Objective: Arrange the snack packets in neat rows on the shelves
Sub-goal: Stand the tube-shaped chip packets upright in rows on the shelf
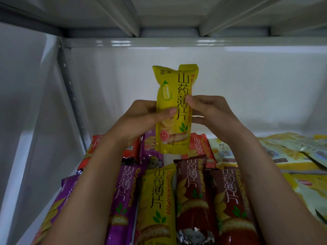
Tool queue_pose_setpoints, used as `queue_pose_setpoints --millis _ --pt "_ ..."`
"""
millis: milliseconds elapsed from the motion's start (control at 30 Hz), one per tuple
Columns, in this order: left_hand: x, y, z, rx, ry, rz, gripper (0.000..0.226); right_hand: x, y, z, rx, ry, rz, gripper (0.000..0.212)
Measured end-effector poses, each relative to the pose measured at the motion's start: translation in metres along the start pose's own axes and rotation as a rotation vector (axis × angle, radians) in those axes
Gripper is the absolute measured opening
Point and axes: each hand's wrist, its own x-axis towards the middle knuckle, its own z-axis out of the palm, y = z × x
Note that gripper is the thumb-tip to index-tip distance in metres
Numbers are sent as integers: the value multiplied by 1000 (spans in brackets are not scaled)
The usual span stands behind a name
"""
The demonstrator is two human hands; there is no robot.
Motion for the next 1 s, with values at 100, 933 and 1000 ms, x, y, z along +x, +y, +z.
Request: queue_pose_setpoints --millis 100,933,1000 --pt "0 0 -1 7 76 30 33 -2 -1 -3 0 -151 87 49" --pt "1 -8 -6 64 -108 -54 46 -1 4 0 36 -130 150 46" --pt "2 -10 -7 27 -78 -42 45 -1 3 -1 49 -181 163 51"
